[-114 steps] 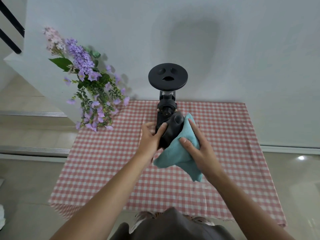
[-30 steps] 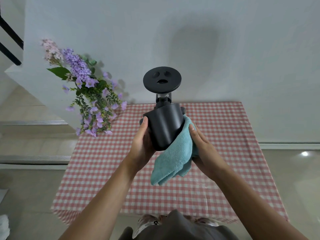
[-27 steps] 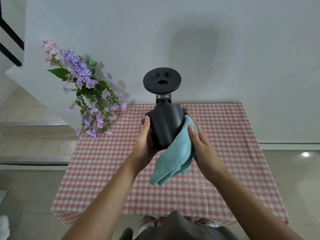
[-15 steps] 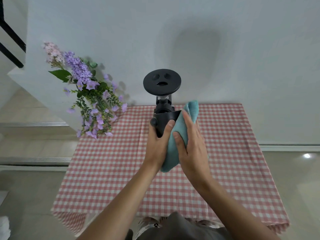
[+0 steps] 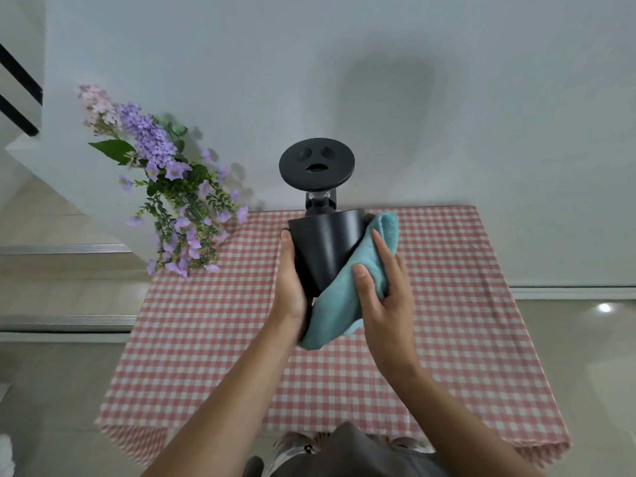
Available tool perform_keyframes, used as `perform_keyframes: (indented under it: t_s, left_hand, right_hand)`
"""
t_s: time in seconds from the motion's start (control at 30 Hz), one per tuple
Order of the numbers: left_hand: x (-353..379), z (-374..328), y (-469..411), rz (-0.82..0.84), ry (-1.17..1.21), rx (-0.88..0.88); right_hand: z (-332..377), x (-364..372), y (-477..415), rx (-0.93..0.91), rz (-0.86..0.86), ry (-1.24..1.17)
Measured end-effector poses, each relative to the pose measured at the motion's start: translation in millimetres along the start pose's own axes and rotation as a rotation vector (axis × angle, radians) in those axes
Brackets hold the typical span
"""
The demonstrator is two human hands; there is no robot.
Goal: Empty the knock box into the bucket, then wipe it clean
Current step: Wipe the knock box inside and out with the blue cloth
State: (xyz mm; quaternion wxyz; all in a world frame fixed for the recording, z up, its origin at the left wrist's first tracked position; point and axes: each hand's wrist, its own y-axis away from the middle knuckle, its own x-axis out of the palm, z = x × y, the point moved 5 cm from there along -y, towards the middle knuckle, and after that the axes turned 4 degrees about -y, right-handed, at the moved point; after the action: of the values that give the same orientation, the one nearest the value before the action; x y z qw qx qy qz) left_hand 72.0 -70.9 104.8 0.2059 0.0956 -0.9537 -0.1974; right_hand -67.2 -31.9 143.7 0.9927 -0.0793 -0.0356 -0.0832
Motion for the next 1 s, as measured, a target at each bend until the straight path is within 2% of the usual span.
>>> perform_keyframes:
  t_s: [0.1, 0.23, 0.4, 0.47, 0.57, 0.67, 0.77, 1.0]
  left_hand:
    - [1, 1, -1, 0.002, -0.025, -0.019]
    - [3, -12, -4, -0.069, -0.145, 0.079]
    - [4, -28, 4, -0.208, -0.424, 0.428]
    - [12, -33, 11, -0.185, -0.458, 0.471]
    - [25, -32, 15, -0.055, -0.494, 0.366]
    - [24, -34, 16, -0.071, -0.472, 0.329]
    - [16, -37, 9, -0.079, -0.342, 0.281]
    - [11, -21, 16, 0.222, -0.156, -0.026]
  right_hand:
    - [-7, -7, 1, 0.101, -0.067, -0.128]
    - [-9, -11, -5, 0.152, -0.073, -0.15]
    - [-13, -10, -9, 0.217, 0.006, -0.134]
    - [-14, -10, -8, 0.23, 0.029, -0.126]
    - [-13, -10, -5, 0.205, 0.054, -0.115]
    - [-10, -7, 1, 0.162, 0.111, -0.056]
    - [-9, -7, 1, 0.152, 0.169, -0.05]
    - [5, -10, -26, 0.223, 0.283, -0.148]
